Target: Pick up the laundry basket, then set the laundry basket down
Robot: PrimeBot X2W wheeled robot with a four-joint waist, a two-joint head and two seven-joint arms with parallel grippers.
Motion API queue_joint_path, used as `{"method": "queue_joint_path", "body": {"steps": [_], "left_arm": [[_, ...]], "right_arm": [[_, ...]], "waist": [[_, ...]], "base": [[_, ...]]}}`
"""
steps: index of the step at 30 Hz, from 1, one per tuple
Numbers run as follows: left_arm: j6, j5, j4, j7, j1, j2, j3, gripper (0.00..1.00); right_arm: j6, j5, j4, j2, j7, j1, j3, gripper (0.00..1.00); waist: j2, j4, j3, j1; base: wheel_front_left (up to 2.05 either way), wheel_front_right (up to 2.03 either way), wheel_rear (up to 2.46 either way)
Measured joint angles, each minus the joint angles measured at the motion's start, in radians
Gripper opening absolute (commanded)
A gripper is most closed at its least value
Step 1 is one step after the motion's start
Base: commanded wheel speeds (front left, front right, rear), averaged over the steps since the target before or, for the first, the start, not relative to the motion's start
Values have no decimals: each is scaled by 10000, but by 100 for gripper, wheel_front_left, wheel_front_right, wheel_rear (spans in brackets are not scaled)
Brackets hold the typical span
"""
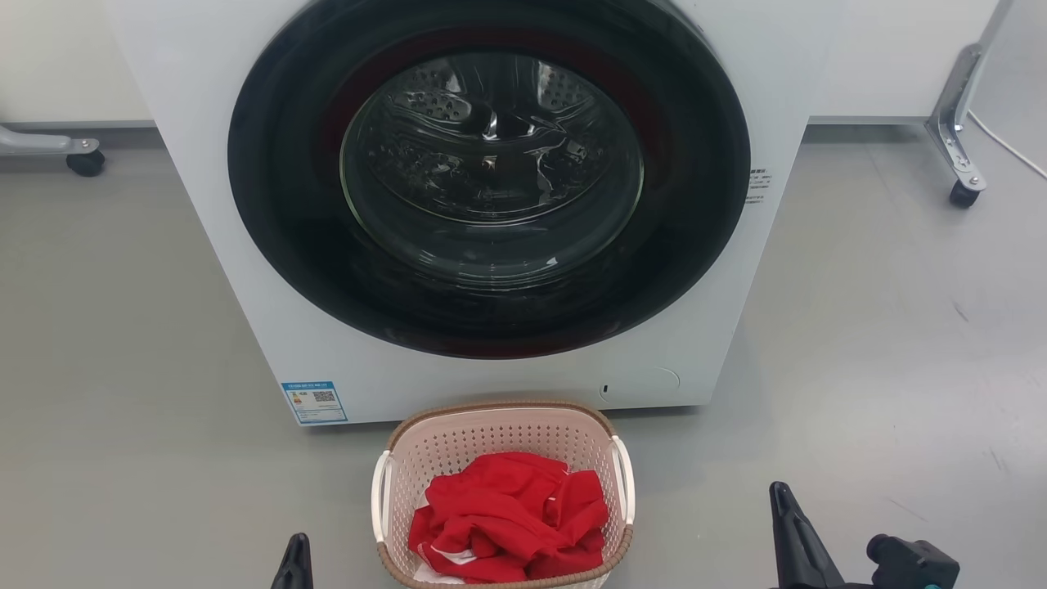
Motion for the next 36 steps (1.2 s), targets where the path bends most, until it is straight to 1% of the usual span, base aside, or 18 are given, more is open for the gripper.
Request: {"method": "queue_joint_path", "body": {"steps": [10,11,17,25,34,36], "left_arm": [[-194,-1371,173,385,-262,-42,314,0],[-270,-1476,180,408,-319,-44,345,0],[-364,-2378,307,683,-447,-105,552,0],[-621,-3419,458,1005,-637,-155,780,0],[-802,-4635,608,1308,-963,-198,1037,0],[-876,-4984,650,1367,-986,-205,1112,0]], "right_arm": [[251,1363,165,44,403,-45,-527,0],[265,1501,178,50,454,-56,-583,0],[424,2276,257,77,648,-202,-890,0],[614,3350,349,111,993,-269,-1302,0],[865,4514,495,148,1296,-453,-1749,0],[878,4765,535,159,1358,-453,-1856,0]], "waist": [[0,29,20,0],[0,32,23,0],[0,50,35,0],[-1,73,52,0],[-2,98,70,0],[-1,104,74,0]], "base": [[0,0,0],[0,0,0],[0,0,0],[0,0,0],[0,0,0],[0,0,0]]}}
